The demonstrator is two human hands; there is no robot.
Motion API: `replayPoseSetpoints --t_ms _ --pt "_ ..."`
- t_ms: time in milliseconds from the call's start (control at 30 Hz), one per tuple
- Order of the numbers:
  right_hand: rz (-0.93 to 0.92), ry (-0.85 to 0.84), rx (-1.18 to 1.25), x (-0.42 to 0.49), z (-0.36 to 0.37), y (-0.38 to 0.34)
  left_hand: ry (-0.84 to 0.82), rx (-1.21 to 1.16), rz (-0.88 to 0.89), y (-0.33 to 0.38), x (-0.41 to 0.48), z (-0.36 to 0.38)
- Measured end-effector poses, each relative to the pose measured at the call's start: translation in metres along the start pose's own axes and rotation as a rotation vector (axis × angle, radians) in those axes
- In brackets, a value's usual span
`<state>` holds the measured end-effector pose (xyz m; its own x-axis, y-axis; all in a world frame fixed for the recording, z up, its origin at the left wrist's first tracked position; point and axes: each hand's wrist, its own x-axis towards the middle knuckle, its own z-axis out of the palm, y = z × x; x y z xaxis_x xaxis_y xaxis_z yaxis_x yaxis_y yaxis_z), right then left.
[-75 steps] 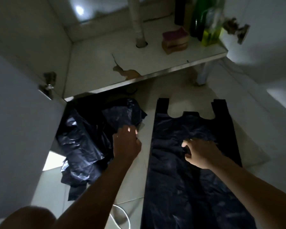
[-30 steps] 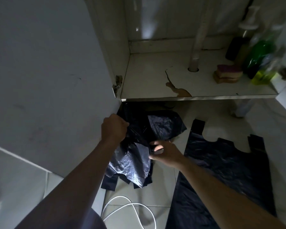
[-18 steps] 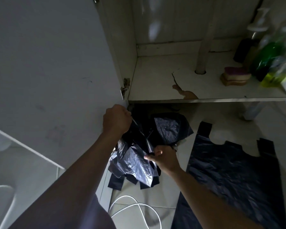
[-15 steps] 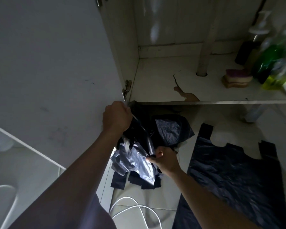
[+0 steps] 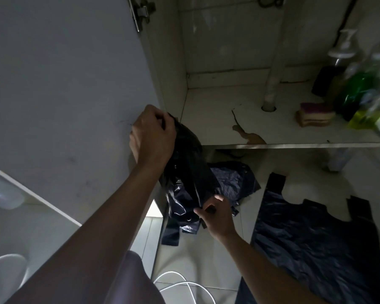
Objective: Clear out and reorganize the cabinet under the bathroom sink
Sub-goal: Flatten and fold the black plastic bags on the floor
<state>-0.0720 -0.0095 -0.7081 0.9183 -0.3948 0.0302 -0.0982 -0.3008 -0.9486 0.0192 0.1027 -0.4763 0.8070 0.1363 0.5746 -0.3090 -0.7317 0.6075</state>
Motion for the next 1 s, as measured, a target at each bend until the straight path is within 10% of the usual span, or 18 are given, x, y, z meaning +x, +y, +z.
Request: replayPoseSetpoints --t_ms 233,467,800,1000 --pt "-0.030 -0.507 -0.201 0.004 -0.022 -0.026 -0.050 0.100 0.068 0.007 0.013 -0.004" --pt "-0.122 -0.597 -0.266 0.029 -0.060 -0.074 0.025 0.080 0.214 0.019 0.034 -0.011" --pt "-0.085 -0.299 -0.301 0.064 -0.115 -0.149 0.128 -0.142 0.286 0.076 0.066 -0.031" --pt "-0.350 0.015 -0.160 0.058 -0.139 -0.173 -0.080 -0.252 0.175 0.130 0.066 -0.015"
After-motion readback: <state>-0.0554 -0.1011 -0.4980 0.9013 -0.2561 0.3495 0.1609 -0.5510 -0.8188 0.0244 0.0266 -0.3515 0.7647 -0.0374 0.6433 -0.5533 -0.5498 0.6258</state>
